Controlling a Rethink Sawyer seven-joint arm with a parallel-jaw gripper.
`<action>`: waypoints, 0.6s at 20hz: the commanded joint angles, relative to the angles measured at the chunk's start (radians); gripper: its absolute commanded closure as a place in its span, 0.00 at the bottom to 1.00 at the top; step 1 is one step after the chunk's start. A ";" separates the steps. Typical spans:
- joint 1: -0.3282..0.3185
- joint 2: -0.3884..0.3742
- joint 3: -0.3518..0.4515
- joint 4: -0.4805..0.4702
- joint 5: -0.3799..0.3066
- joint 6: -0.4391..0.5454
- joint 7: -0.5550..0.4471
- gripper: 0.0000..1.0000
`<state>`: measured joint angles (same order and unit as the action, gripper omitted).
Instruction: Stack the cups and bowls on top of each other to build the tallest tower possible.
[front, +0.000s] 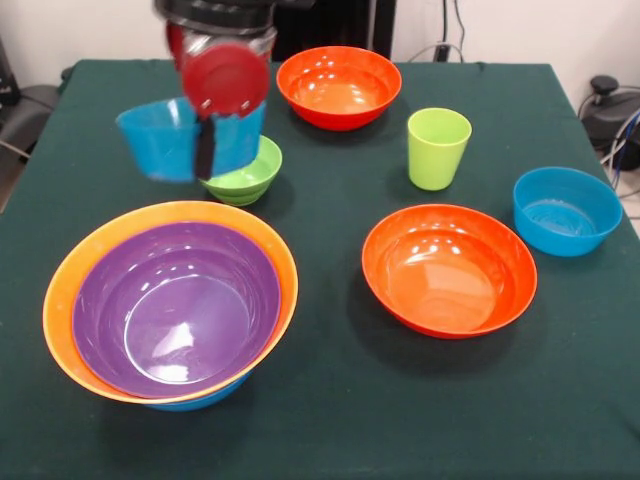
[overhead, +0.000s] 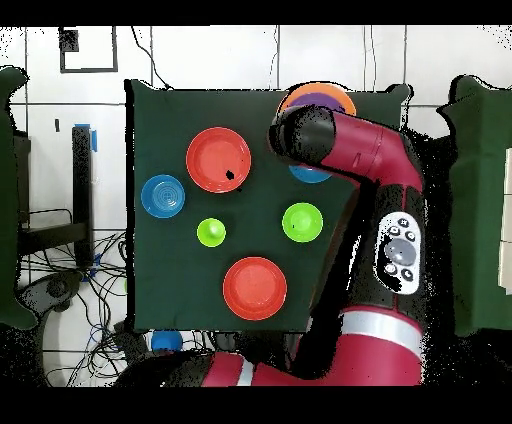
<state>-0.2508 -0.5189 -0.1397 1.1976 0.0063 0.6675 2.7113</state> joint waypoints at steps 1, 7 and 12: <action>-0.018 0.146 0.174 -0.198 -0.092 0.098 -0.289 1.00; -0.009 0.223 0.151 -0.337 -0.104 0.156 -0.236 1.00; 0.004 0.265 0.123 -0.408 -0.104 0.152 -0.205 1.00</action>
<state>-0.2693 -0.3176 -0.1098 0.9158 -0.0289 0.6844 2.6994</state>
